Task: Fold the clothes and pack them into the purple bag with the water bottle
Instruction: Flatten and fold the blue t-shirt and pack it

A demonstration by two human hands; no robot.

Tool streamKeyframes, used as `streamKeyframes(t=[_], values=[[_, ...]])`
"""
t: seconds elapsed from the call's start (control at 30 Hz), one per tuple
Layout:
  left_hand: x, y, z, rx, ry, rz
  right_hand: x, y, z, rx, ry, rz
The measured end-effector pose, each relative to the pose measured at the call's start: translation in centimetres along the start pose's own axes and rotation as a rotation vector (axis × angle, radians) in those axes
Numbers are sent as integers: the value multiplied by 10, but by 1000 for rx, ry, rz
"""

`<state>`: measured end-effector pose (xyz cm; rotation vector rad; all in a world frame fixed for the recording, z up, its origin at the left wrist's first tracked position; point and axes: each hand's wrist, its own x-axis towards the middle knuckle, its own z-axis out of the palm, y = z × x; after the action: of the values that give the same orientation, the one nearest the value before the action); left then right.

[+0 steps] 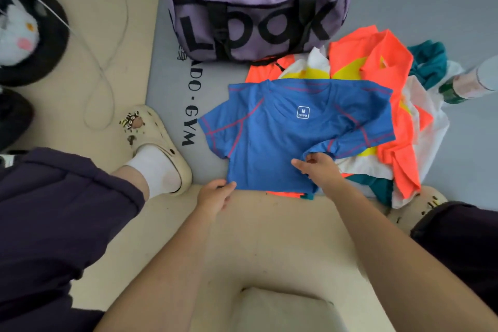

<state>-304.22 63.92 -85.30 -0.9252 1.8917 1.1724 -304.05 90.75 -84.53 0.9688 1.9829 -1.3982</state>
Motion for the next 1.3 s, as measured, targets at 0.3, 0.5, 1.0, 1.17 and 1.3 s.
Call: streamKeyframes(t=[0.3,0.5,1.0,1.17,1.3], values=[[-2,11,-10,-456,-201,-64,5,2,2,61,3,-19],[-18,51,-6,-358,-139,112,-6,-13,-12,108,33,-37],[-252,272,-33,250,-299,1029,-182,-216,-149,206,140,-621],[-332,301,-60,258,-314,1249,-268,-263,-175,249,71,-847],[-369,302,-71,278,-256,1383,-311,-275,-182,342,0,-911]])
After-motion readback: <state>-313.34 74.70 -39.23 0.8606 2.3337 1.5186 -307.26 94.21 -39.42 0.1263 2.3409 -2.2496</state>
